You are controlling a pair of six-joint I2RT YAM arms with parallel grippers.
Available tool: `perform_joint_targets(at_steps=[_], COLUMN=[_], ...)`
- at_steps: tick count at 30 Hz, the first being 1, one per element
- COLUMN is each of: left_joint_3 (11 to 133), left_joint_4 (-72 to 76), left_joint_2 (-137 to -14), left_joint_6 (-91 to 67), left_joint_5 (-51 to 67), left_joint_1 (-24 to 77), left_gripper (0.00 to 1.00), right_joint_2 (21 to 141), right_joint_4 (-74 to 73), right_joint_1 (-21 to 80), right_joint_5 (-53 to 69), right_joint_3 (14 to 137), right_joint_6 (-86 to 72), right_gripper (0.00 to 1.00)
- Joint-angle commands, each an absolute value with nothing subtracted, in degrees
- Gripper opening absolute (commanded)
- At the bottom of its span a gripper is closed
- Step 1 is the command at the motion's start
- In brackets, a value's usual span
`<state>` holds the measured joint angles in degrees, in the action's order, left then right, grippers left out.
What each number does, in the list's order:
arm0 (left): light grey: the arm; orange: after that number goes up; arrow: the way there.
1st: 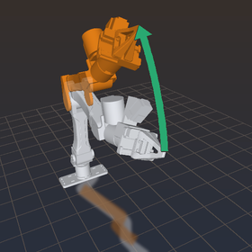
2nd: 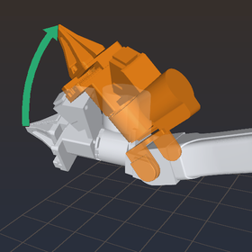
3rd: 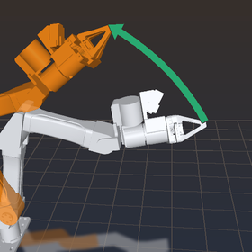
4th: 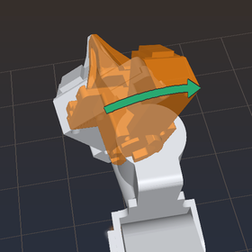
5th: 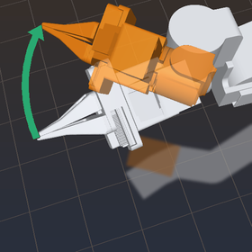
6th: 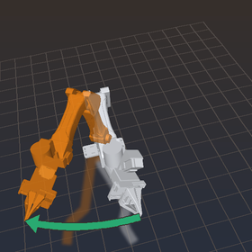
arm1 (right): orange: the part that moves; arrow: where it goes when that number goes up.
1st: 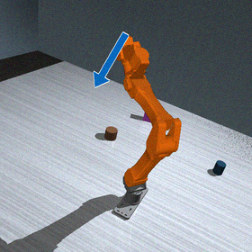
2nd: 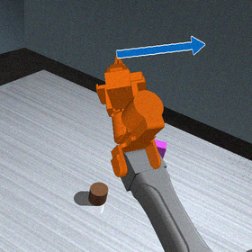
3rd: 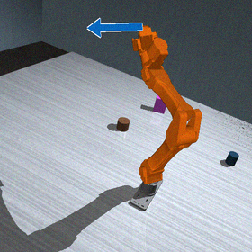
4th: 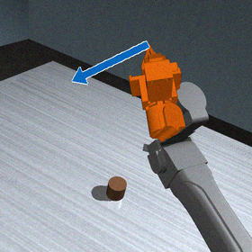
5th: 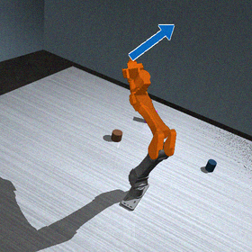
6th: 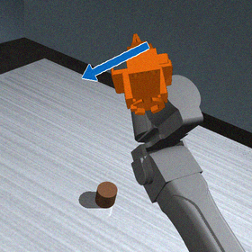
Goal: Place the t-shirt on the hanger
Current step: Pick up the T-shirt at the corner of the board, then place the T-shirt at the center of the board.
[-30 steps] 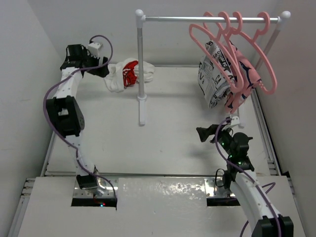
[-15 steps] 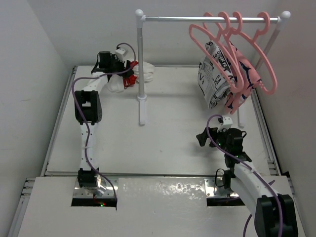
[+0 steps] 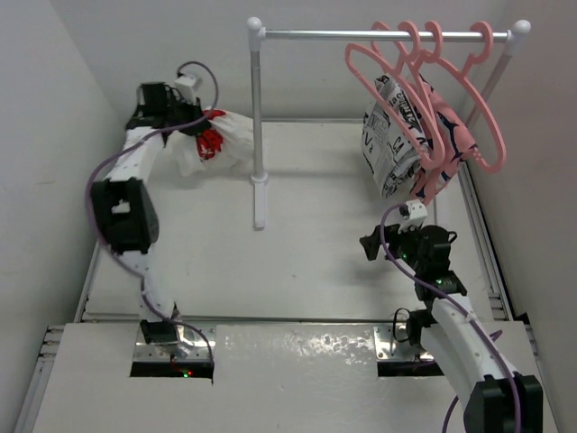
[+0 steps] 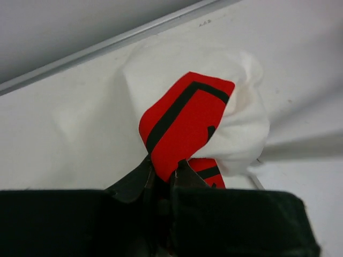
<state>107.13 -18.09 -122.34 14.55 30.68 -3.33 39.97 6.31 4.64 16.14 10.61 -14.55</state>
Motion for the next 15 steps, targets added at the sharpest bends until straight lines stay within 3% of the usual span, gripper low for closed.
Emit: perform_joint_targets(at_steps=[1,8,11,15], left_joint_3=[101.0,83.2,76.2,68.7], left_joint_4=[-23.4,-43.7,-38.0,-15.9], left_joint_2=[-97.1,-69.1,-60.9,-57.0], left_joint_6=[18.9,40.2,31.5,13.2], left_joint_5=[35.7,53.0,52.5,50.2], left_joint_1=[-6.7,-3.1,3.6,10.6], left_gripper=[0.0,0.0,0.0,0.0], right_joint_2=[38.1,37.2,37.2,38.8], right_joint_4=[4.6,0.2,-5.4,-18.3], right_joint_1=[4.9,5.1,5.2,5.1], right_joint_5=[19.4,24.2,24.5,19.8], right_joint_3=[14.4,20.4,23.7,31.4], right_joint_6=[-12.8,-14.3,-14.5,-14.9], right_gripper=[0.99,0.99,0.99,0.99])
